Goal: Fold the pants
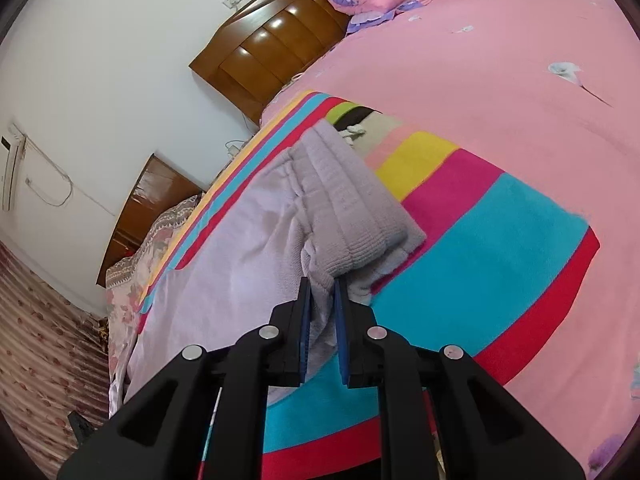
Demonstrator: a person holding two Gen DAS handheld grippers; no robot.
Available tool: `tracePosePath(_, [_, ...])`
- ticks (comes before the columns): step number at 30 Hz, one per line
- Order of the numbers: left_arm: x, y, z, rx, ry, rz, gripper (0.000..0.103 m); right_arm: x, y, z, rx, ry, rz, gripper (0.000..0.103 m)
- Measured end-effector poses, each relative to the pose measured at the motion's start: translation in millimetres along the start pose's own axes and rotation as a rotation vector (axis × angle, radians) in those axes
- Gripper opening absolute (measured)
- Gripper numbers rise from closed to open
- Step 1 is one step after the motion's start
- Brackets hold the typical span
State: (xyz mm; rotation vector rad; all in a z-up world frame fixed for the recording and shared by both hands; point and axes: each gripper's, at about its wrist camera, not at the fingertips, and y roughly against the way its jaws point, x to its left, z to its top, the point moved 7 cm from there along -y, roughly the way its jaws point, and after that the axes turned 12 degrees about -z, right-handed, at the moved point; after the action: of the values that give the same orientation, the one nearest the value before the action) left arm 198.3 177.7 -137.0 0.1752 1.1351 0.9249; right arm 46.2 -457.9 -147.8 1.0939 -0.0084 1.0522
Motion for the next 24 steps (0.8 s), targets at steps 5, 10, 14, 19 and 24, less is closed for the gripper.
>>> tracePosePath(5, [6,-8,-13,0.030,-0.022,0.051,0.016,-9,-11,-3,0.020,-0.042,0.005,0.009])
tracePosePath(10, [2,4,-14,-0.006,-0.033,0.037,0.048,-2,9,-5,-0.023,0.016,-0.068,0.050])
tracePosePath(14, [-6,7,-13,-0.026,-0.042,0.002,0.048,39,37,-23,-0.087,0.162,-0.005,0.050])
tracePosePath(19, [-3,3,-15,-0.029,-0.042,0.024,0.051,113,33,-71,-0.098,0.454,0.081,0.050])
tracePosePath(24, [1,2,-18,-0.037,-0.061,0.058,0.058,179,1,-124,-0.103,0.777,0.021,0.050])
